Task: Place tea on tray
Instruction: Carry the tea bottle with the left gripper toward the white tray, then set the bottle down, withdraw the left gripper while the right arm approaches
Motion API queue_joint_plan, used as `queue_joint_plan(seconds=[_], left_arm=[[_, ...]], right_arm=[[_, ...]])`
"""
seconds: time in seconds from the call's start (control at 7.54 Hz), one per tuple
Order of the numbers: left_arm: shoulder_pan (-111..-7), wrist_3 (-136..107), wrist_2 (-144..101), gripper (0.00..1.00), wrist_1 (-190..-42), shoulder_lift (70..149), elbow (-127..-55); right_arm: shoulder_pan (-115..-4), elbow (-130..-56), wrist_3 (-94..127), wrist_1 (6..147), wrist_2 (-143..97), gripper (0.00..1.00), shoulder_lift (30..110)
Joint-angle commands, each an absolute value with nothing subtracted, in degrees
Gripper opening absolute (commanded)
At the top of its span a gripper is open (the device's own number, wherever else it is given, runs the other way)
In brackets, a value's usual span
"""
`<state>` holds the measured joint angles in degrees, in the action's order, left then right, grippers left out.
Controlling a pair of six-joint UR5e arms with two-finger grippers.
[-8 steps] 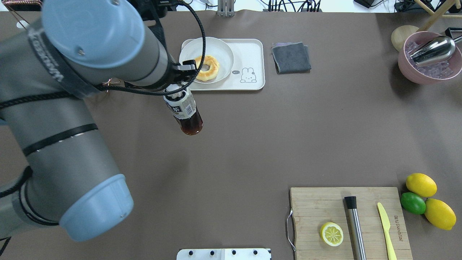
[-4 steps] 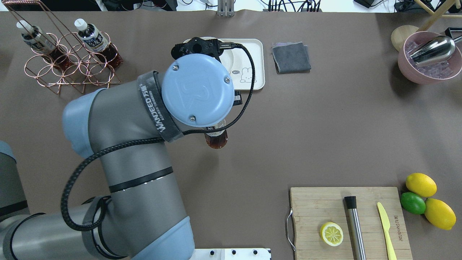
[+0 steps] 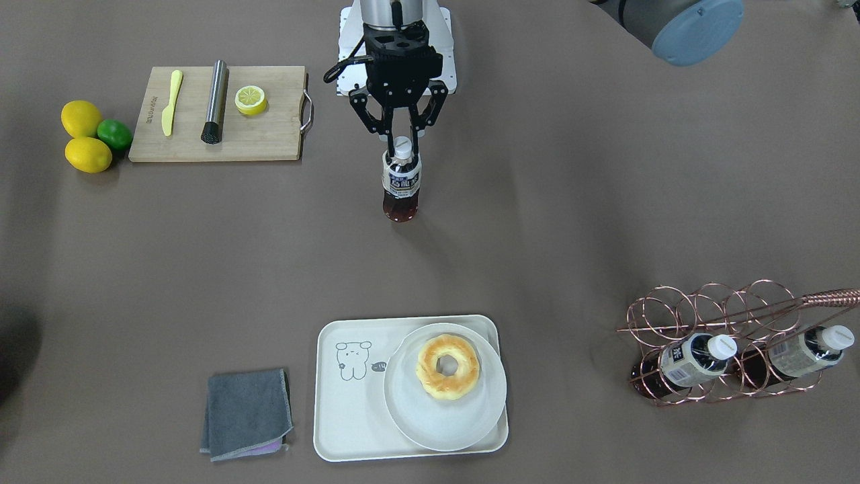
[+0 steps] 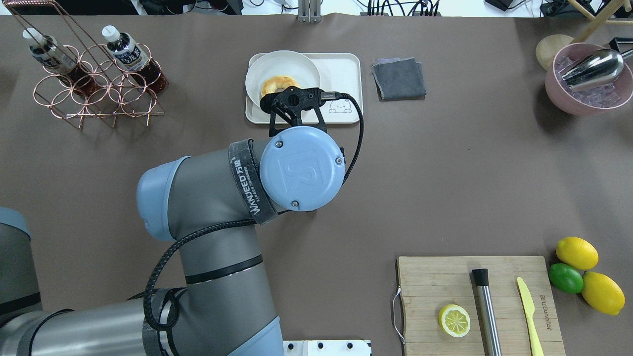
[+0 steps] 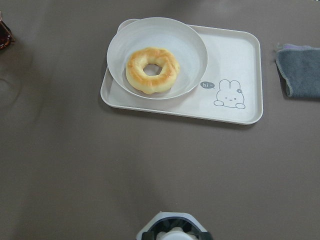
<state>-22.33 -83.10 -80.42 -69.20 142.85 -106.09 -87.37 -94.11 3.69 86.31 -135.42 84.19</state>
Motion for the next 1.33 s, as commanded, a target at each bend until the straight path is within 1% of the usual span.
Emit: queue_joint_plan(seconds=[0.0, 0.13, 0.27, 0.53, 0.66, 0.8, 0.93, 1.06, 1.19], left_arm=[[-22.15, -83.06, -79.98, 0.00, -71.89, 141.24, -105.47], [-22.15, -82.97, -79.89, 0.87, -71.89, 141.24, -105.47], [-22.15, -82.97, -79.81, 0.98, -71.89, 140.98, -105.64], [-22.15, -82.53, -80.07, 0.98, -71.81, 140.97, -107.21], [-22.41, -80.88, -80.42, 0.98, -71.46, 140.63, -109.58], [-22.93, -78.25, -81.03, 0.98, -71.02, 139.58, -112.12], [-26.42, -75.70, -85.91, 0.98, -70.84, 137.57, -114.06], [-31.85, -72.63, -91.96, 0.98, -70.84, 135.03, -115.82], [-36.43, -67.81, -95.24, 0.98, -71.01, 131.17, -119.15]], right_arm=[[-87.36, -94.13, 3.69, 86.31, -135.61, 1.00, 84.20], [-87.36, -94.13, 3.69, 86.31, -135.62, 1.00, 84.20], [-87.36, -94.13, 3.69, 86.31, -135.53, 1.00, 84.20], [-87.36, -94.22, 3.78, 86.31, -135.79, 1.00, 83.68], [-87.36, -95.35, 4.04, 86.83, -137.88, 0.99, 83.50], [-86.49, -99.19, 8.13, 87.44, -139.29, 0.99, 83.41], [-82.83, -104.19, 16.44, 88.76, -139.31, 0.99, 82.80], [-80.01, -106.33, 23.57, 89.20, -139.31, 0.99, 79.92], [-75.89, -108.61, 29.82, 89.21, -138.44, 0.99, 78.50]])
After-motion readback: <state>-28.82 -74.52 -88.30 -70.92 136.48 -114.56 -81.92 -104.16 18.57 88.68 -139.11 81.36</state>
